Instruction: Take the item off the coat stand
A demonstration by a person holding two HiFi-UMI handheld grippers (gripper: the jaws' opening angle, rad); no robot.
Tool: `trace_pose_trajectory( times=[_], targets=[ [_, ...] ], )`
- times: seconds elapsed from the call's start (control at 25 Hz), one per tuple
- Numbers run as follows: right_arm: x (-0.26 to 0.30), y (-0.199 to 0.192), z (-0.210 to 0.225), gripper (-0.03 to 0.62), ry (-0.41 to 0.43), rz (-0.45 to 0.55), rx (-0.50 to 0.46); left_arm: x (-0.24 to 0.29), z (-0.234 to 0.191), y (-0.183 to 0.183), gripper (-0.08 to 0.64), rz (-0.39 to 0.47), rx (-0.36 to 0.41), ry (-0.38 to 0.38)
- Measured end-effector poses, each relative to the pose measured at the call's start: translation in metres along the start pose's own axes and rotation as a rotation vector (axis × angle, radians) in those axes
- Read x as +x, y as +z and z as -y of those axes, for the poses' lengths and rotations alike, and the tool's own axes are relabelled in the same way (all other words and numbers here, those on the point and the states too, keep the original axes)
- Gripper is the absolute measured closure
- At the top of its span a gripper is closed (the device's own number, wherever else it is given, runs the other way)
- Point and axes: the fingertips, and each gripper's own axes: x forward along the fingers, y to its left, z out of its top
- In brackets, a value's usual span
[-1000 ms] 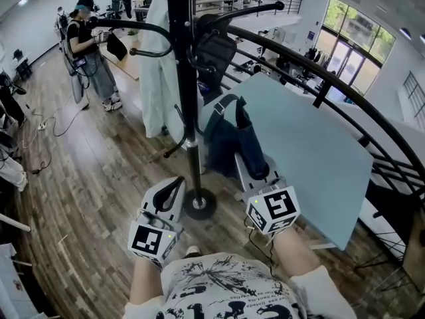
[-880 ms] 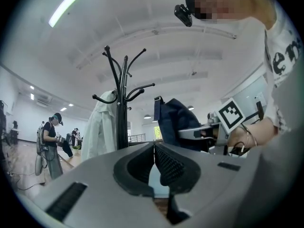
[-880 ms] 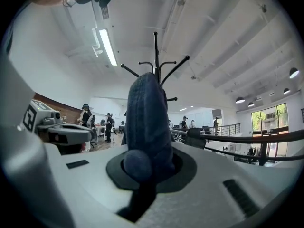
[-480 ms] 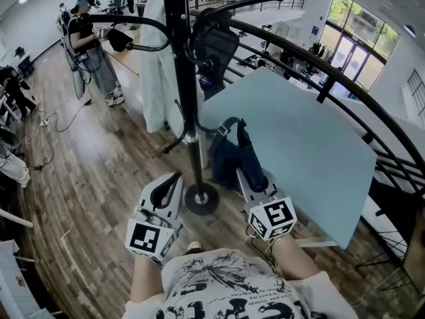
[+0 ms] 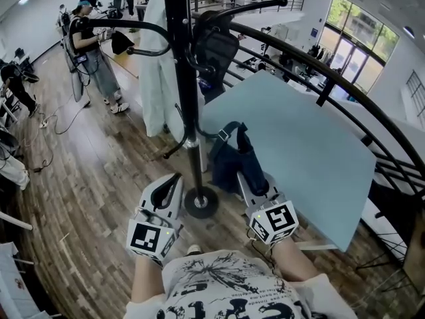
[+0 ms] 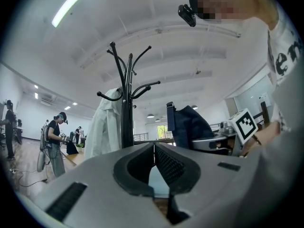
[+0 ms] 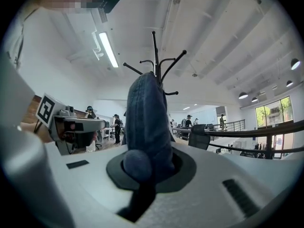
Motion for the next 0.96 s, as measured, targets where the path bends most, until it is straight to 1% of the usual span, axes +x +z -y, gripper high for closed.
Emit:
trace_pose_trajectory(
  times=[0.36, 0.8, 0.96],
  targets=[
    [0.0036, 0.0051, 0.0045, 0.58, -0.024, 0.001, -0.018, 0.0065, -0.0028, -0.0008, 0.555, -0.002, 0.01, -0.008],
    [0.0019, 0.0003, 0.002, 0.58, -0.036, -0.008, -0.021, 0.0058, -0.004, -0.0054, 0.555, -0.01, 0.017, -0.008],
    [0.0019, 0.0011, 0.0012, 0.58, -0.03, -0.012, -0.035, 0.0061, -0.0038, -0.0037, 0.555, -0.005, 0.018, -0.006]
  ],
)
